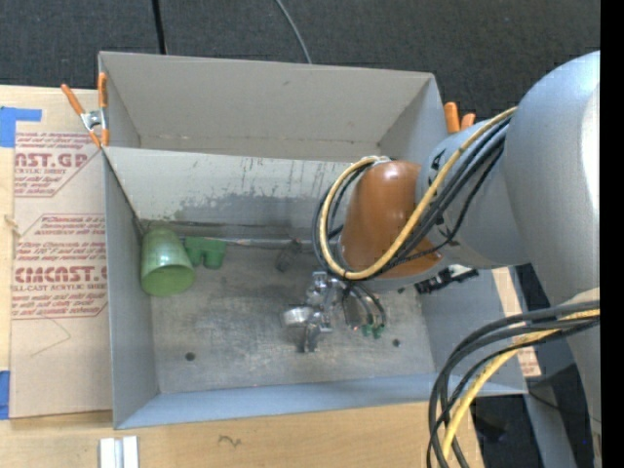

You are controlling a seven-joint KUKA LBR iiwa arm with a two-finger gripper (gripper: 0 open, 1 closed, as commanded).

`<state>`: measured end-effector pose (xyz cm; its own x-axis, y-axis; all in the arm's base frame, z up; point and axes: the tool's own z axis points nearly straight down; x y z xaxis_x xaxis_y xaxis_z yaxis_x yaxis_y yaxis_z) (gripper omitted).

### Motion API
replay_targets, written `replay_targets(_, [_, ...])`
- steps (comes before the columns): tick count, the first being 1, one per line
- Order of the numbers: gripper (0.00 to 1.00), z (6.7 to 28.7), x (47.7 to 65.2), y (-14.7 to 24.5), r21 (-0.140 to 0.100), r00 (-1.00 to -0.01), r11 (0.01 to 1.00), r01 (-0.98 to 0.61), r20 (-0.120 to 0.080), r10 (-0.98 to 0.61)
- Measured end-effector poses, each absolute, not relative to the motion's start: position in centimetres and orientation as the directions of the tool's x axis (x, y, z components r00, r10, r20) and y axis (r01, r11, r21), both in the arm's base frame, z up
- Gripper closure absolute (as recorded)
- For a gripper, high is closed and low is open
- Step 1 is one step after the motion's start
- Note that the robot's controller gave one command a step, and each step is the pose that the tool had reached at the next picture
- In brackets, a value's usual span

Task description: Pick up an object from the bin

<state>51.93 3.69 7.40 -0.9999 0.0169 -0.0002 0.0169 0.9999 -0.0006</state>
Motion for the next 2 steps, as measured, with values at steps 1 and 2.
replay_targets(1, [1.0,19.2,51.8,3.0,-0.001,-0.935,0.935,-0.355,-0.006,-0.355])
replay_targets(2, [1.0,29.3,50.4,-3.7,-0.005,-0.802,0.802,-0.597,-0.005,-0.597])
